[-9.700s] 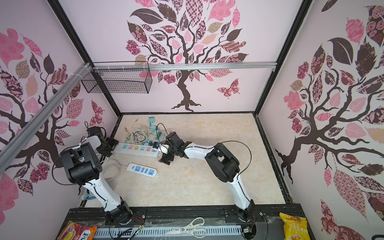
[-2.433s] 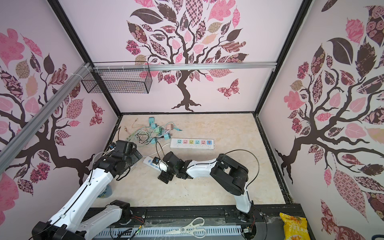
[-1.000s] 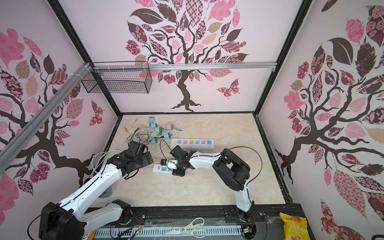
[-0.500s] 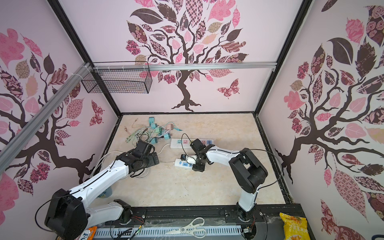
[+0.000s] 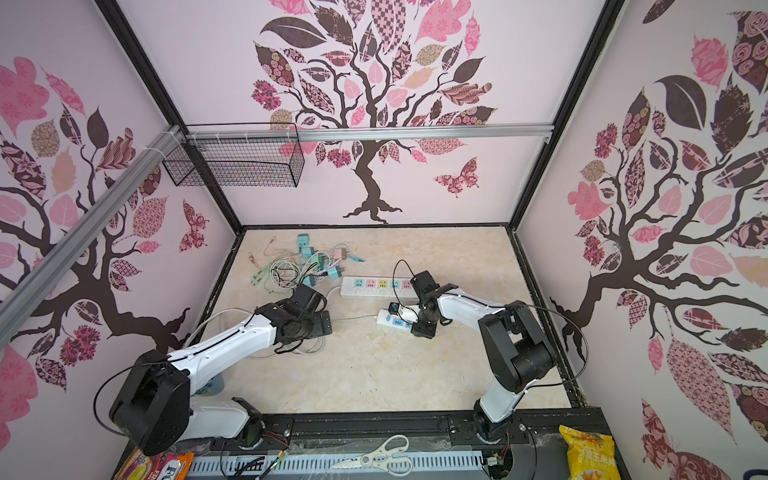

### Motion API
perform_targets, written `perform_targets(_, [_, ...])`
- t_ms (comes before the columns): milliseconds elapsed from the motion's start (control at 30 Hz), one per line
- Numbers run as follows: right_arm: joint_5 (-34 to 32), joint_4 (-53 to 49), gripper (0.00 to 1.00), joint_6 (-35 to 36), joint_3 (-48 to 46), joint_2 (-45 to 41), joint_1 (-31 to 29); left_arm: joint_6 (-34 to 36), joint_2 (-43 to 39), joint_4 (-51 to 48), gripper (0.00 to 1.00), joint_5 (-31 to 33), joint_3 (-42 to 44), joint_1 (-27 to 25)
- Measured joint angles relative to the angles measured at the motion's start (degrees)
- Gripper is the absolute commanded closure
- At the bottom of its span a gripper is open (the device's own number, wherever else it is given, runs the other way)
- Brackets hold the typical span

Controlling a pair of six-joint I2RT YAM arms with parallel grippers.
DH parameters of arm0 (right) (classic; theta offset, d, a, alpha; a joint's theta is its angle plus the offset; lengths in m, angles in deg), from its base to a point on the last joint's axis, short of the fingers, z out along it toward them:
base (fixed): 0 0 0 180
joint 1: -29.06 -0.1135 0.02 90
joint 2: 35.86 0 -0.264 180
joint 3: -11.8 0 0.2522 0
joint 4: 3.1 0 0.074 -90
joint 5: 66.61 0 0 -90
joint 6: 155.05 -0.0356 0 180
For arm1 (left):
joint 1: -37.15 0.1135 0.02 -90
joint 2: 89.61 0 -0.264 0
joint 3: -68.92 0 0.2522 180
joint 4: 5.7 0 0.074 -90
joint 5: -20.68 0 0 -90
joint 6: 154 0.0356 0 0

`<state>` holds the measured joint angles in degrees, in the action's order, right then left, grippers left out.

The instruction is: Insert the plug

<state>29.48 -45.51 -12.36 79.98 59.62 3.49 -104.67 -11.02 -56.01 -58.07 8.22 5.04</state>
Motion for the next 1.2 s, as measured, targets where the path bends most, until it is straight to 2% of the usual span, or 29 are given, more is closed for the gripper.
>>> perform_targets(467, [3.2, -1.0, 0.47, 3.0, -0.6, 0.0, -6.9, 2.0, 1.0, 0.1, 0.02, 1.2, -2.7, -0.2])
perform_targets(633, [3.4, 0.0, 0.35, 3.9, -1.2, -0.2, -8.3, 3.3, 1.1, 0.0, 0.02, 1.2, -3.0, -0.2])
perform_targets(733, [2.6, 0.3, 0.19, 4.4, -2.1, -1.2, -8.3, 3.6, 1.5, -0.2, 0.02, 1.4, -3.8, -0.2])
perform_targets(800, [2.4, 0.1, 0.02, 4.5, -2.1, -2.5, -8.3, 3.8, 1.8, -0.2, 0.02, 1.5, -4.5, -0.2])
perform_targets(900, [3.0, 0.0, 0.0, 3.8, -2.1, -5.6, -8.3, 4.3, 2.1, -0.1, 0.02, 1.8, -5.8, -0.2])
perform_targets(1067, [4.1, 4.1, 0.0, -5.2, -2.1, -13.2, -8.3, 5.0, 4.0, 0.3, 0.02, 1.1, -8.8, 1.6])
perform_targets(1200, [-0.5, 17.4, 0.0, -18.1, -6.1, -21.5, -8.5, 5.2, 6.5, 1.2, 0.02, 0.2, -11.0, 5.2])
